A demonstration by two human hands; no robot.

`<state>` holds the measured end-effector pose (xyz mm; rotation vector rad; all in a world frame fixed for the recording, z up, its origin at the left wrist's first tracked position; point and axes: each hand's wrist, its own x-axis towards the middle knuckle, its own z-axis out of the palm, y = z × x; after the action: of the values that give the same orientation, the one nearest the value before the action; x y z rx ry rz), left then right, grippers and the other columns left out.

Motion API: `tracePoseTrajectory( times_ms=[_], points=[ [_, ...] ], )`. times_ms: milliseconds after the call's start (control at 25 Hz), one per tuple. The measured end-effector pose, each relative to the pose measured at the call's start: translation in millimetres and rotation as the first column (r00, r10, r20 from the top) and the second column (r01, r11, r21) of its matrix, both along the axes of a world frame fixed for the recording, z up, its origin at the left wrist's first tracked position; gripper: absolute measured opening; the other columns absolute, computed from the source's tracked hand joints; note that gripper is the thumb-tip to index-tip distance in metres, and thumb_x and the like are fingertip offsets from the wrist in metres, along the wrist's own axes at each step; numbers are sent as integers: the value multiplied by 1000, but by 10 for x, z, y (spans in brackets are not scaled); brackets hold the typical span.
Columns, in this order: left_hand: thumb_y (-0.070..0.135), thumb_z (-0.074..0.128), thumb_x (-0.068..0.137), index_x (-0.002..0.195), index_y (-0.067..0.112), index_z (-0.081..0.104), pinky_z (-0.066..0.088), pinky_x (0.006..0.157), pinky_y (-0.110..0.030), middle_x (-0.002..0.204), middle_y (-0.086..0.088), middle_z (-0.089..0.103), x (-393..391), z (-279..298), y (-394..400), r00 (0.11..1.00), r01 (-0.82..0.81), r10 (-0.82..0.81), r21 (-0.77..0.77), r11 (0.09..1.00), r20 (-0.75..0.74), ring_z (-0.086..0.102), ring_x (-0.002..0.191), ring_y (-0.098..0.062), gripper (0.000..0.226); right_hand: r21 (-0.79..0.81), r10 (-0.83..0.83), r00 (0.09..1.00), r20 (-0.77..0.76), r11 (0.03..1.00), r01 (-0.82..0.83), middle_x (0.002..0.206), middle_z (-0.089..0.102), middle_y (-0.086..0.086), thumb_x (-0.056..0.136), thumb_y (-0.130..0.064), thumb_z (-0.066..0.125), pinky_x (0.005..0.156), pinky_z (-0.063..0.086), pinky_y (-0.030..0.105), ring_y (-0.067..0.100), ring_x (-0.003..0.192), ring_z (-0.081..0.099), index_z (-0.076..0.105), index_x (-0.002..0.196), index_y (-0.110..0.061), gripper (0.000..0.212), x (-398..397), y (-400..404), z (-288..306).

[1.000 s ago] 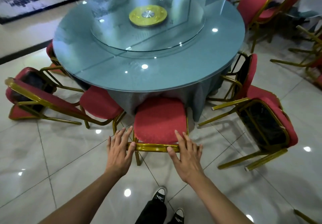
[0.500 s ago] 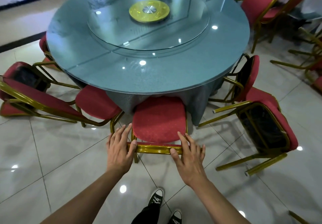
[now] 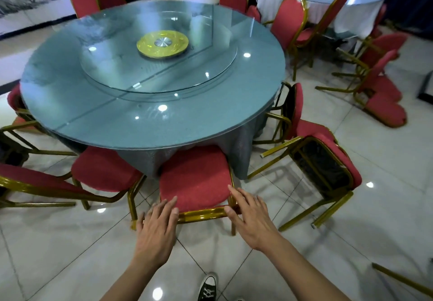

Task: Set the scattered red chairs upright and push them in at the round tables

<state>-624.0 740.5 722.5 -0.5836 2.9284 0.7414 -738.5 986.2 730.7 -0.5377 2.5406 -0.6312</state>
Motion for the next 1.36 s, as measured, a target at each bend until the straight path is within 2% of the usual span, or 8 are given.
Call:
tracePoseTrajectory(
  times_ms=[120,200,520,680,920,1120,1240,1360],
  points=[
    [73,-15,87,153,45,28,5,124,-42,155,12,36,-107,157,102,999,34,-33,51,998,-10,18,151,-11,84,-9,-98,994,-49,995,98,168,11,-9,98,-75,15,123,-5,37,13,155,7,-2,156,-55,64,-7,156,173],
    [72,-14,89,153,48,26,4,125,-41,157,13,34,-211,270,207,996,85,-83,32,996,-41,15,152,-12,79,-9,-168,984,-61,986,168,168,10,-10,99,-72,17,123,-3,37,13,155,6,0,156,-53,63,11,311,286],
    [69,-14,90,154,50,19,-4,124,-37,162,14,24,-693,635,914,940,337,-335,12,942,-57,4,154,-10,74,-52,-412,907,-89,911,409,167,11,-11,93,-75,12,127,9,44,13,154,9,6,157,-51,68,203,1150,644],
    [69,-18,86,154,50,18,-6,124,-35,162,15,22,-883,898,1439,903,427,-426,17,904,-61,1,154,-8,79,-138,-510,851,-125,858,494,166,14,-12,86,-83,5,125,15,47,13,153,13,3,152,-61,69,242,1789,695],
    [80,-31,72,148,57,13,-8,122,-33,164,15,18,-1226,1063,2490,860,510,-510,7,860,-35,-3,149,1,91,-237,-660,741,-124,745,624,161,22,-15,92,-82,14,123,24,44,9,149,20,6,149,-65,61,224,3014,643],
    [72,-18,83,151,52,17,-4,125,-36,163,14,20,-1509,1086,3531,832,550,-550,-19,835,-69,2,152,-5,79,-266,-726,671,-148,683,680,162,25,-11,93,-80,13,123,23,42,9,149,22,11,154,-57,65,107,4051,636],
    [71,-17,83,150,54,15,-3,126,-39,164,14,17,-1597,1081,4145,812,581,-580,-11,814,-68,1,153,-5,76,-269,-744,649,-157,665,697,163,24,-10,97,-73,18,122,20,38,10,150,21,13,155,-54,61,27,4545,647],
    [74,-19,82,147,57,11,-4,126,-38,164,17,13,-1758,1098,4566,794,605,-604,-4,796,-70,1,152,-4,74,-250,-746,643,-170,664,704,163,23,-10,96,-75,15,120,18,38,11,150,21,14,156,-51,65,-133,4935,669]
  ],
)
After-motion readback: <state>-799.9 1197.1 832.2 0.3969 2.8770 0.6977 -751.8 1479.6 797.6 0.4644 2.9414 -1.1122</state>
